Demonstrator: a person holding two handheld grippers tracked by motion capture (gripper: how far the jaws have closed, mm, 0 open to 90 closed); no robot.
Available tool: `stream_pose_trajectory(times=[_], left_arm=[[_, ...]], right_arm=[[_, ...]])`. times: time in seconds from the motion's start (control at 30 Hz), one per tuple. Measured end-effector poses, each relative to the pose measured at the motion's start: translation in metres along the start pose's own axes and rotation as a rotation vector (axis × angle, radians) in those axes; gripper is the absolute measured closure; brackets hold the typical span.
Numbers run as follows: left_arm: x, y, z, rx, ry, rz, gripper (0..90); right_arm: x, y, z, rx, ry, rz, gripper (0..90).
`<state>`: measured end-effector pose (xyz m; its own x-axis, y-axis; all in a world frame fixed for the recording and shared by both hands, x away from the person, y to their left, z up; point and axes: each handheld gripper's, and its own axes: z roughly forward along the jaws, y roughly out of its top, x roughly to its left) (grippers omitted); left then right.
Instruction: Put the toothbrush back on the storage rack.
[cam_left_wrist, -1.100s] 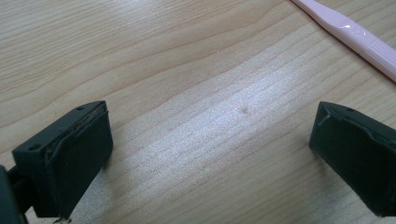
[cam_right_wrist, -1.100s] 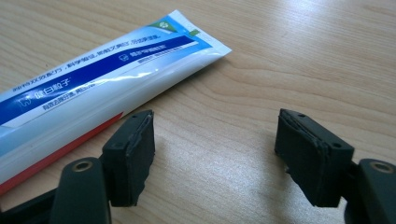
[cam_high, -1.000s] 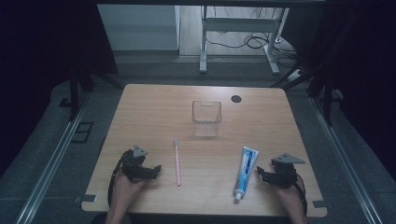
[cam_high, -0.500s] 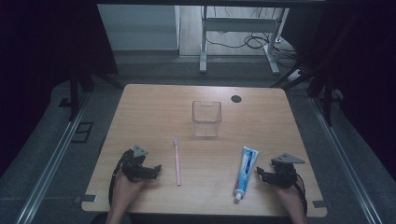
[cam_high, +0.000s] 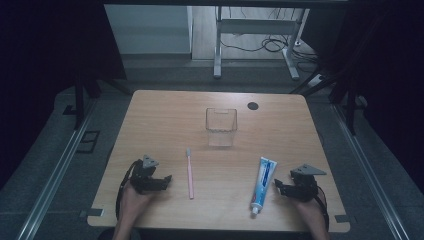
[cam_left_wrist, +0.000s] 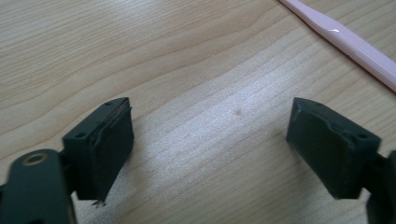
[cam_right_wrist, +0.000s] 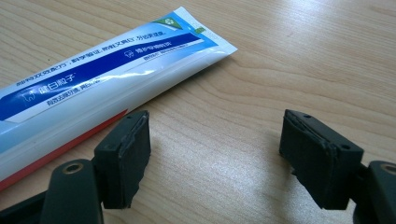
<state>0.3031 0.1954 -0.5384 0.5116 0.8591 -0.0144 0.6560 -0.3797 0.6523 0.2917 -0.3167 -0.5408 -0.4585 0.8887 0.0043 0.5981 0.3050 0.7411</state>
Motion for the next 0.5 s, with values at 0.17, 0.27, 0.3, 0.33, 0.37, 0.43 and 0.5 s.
stream_pose_trajectory(times=[0.17,0.27,0.3,0.33,0.37,0.43,0.5], left_arm=[[-0.004,0.005,-0.007,-0.029,-0.015,0.013,31.3],[-0.006,0.007,-0.009,-0.048,-0.030,0.008,38.5],[-0.007,0.008,-0.010,-0.049,-0.040,0.012,38.5],[-0.007,0.009,-0.011,-0.053,-0.049,0.015,41.2],[-0.008,0.010,-0.011,-0.055,-0.054,0.016,42.6],[-0.012,0.013,-0.011,-0.059,-0.072,0.017,49.0],[-0.014,0.014,-0.011,-0.057,-0.079,0.020,51.5]], right_arm=[[0.000,0.000,0.000,0.000,0.000,0.000,25.0],[0.000,0.000,0.000,0.001,0.000,0.001,25.0],[0.000,0.000,0.000,0.001,0.000,0.001,25.0],[0.000,0.000,0.000,0.002,0.001,0.002,25.0],[0.000,0.000,0.000,0.002,0.000,0.002,24.9],[0.000,0.000,0.000,0.000,0.001,0.001,24.9],[0.000,0.000,0.000,0.000,0.001,0.001,24.9]])
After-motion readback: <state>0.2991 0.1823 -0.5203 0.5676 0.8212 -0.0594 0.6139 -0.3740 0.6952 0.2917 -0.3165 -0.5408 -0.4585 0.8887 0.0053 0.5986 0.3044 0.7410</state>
